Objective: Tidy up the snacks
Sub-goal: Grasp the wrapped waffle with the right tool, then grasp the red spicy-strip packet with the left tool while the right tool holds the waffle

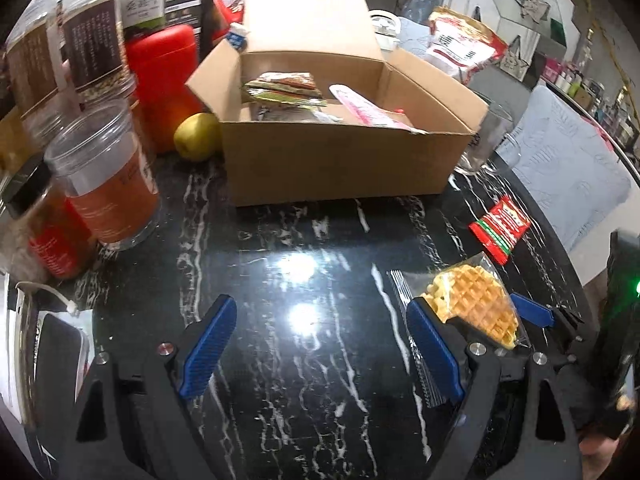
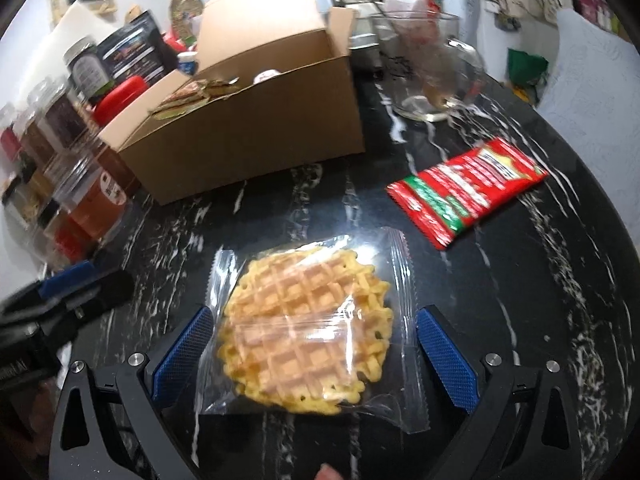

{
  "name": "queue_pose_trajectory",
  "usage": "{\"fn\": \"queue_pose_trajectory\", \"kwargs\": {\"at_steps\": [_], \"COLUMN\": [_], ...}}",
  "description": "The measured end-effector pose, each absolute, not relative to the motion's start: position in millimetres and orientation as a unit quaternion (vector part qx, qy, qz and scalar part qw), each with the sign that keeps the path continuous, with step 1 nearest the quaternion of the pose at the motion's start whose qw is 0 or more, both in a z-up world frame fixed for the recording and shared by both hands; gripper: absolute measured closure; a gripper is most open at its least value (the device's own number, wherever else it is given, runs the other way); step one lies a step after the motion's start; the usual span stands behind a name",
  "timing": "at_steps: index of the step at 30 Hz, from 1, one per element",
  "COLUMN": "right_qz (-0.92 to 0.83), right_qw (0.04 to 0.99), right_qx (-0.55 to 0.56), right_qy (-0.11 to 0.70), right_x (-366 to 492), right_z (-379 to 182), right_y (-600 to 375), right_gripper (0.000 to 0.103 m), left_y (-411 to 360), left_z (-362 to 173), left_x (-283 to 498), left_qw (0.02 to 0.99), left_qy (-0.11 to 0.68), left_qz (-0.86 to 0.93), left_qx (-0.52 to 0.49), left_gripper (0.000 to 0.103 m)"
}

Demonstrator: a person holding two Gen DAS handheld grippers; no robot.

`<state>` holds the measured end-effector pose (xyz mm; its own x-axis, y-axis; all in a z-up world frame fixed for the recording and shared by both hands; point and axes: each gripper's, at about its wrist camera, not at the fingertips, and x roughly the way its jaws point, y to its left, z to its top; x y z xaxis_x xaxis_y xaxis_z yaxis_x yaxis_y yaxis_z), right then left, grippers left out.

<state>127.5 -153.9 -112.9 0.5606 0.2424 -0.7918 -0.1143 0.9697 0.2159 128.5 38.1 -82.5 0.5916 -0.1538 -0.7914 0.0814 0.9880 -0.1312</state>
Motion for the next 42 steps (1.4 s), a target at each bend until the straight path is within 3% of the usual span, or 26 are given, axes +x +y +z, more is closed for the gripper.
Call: {"fn": "queue_pose_trajectory", "kwargs": {"at_steps": [5,15,16,18,20,25,42], "right_qz": [0.112,0.118,0.117,0.119,0.117,0.131,0.066], "right_qw": [0.883,0.884,0.884,0.885,0.887,0.891,0.914], "right_qx": [-0.012,-0.061,-0.062,-0.061,-0.054,-0.005,0.1], "right_qy": [0.455,0.448,0.449,0.447,0.444,0.436,0.388], "right_x": [126,125,125,123,119,112,93], "right_z": [-121,-127,-127,-126,-123,-117,-74], "right_y": [-132,-121,-121,-121,-122,-136,-248], "right_gripper": [0.0,0.0,0.001,0.014,0.024,0.029,0.029], "left_y": [50,52,52,52,52,46,-58], "left_z": [-85,-89,-88,-88,-87,-83,-68], "left_x": [131,133,133,132,132,133,168], "left_qw": [0.889,0.886,0.886,0.887,0.888,0.89,0.885], "left_qy": [0.45,0.456,0.456,0.455,0.453,0.449,0.44], "left_qz": [-0.055,-0.059,-0.058,-0.057,-0.056,-0.058,-0.152], "left_qx": [-0.054,-0.062,-0.06,-0.059,-0.058,-0.054,-0.02], "left_gripper": [0.016,0.016,0.016,0.016,0.016,0.015,0.015]}}
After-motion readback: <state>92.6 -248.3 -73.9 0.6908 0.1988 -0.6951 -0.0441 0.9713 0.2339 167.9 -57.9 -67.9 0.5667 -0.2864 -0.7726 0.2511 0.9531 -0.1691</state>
